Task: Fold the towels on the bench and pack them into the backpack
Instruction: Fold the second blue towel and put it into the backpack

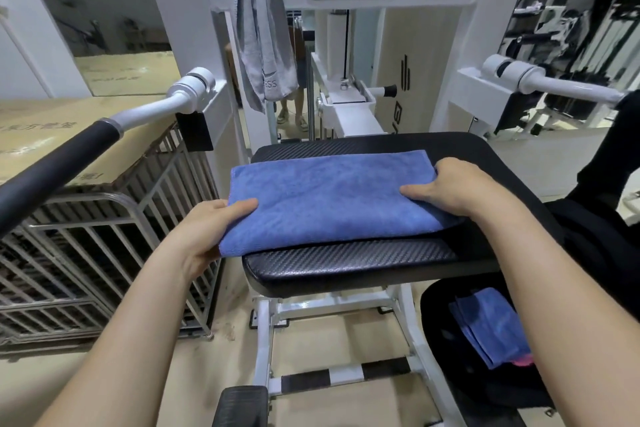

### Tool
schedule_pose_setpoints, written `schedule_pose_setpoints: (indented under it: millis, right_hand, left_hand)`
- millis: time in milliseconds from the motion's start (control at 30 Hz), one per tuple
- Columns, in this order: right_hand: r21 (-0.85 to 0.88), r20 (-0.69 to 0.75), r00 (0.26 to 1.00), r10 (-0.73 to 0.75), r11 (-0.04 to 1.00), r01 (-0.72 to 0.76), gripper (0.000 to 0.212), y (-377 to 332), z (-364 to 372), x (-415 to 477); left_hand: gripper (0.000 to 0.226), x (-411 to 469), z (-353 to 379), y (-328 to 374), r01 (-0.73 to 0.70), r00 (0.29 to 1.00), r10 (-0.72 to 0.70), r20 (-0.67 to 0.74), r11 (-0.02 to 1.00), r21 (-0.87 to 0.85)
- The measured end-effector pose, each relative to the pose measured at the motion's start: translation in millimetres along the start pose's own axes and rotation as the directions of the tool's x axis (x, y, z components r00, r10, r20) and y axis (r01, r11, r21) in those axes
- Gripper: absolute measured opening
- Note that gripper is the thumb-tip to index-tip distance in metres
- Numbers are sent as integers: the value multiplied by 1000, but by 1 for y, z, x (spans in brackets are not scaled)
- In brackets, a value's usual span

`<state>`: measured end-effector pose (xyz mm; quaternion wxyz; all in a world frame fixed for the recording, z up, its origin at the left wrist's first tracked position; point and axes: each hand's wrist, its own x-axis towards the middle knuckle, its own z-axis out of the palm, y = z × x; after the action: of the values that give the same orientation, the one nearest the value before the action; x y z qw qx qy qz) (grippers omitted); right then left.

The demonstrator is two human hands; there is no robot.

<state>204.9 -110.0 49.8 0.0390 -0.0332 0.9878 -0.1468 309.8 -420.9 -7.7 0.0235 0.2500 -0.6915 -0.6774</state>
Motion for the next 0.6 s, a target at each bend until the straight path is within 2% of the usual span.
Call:
schedule_pose_setpoints:
  millis: [167, 267, 300, 333, 367, 433, 467, 533, 600]
  right_hand:
    - [177, 38, 997, 61, 982, -66, 36, -1, -2, -16]
    - [290, -51, 999, -1, 957, 16, 21, -8, 9, -30]
    - [416, -76, 997, -20, 908, 50, 15, -11, 12, -36]
    - [590, -68, 997, -28, 805, 63, 10, -15, 13, -43]
    - [750, -42, 998, -38, 659, 56, 7, -18, 13, -51]
    - [920, -19, 997, -69, 389, 44, 16, -22, 12, -70]
    - [950, -20, 995, -96, 310, 49, 17, -25, 10, -81]
    - [965, -33, 983, -180, 249, 78, 13, -30, 4, -106]
    - [962, -24, 967, -253, 259, 92, 13, -31, 0, -129]
  left_hand:
    - [17, -10, -1, 2, -114, 992, 113, -57, 993, -7]
    - [47, -21, -2, 4, -196, 980, 190, -59, 973, -119]
    - [50, -26, -1, 6, -235, 972, 228, -59, 959, -161]
    - [44, -32, 0, 9, -273, 962, 269, -52, 939, -210]
    - [34, -39, 1, 14, -302, 952, 302, -42, 916, -263]
    - [23, -58, 0, 23, -290, 944, 329, 25, 863, -413]
    - [27, -70, -2, 26, -277, 928, 361, 91, 833, -478]
    - [46, -94, -7, 29, -316, 839, 483, 252, 808, -497]
    - [56, -118, -6, 28, -519, 724, 597, 346, 802, -297]
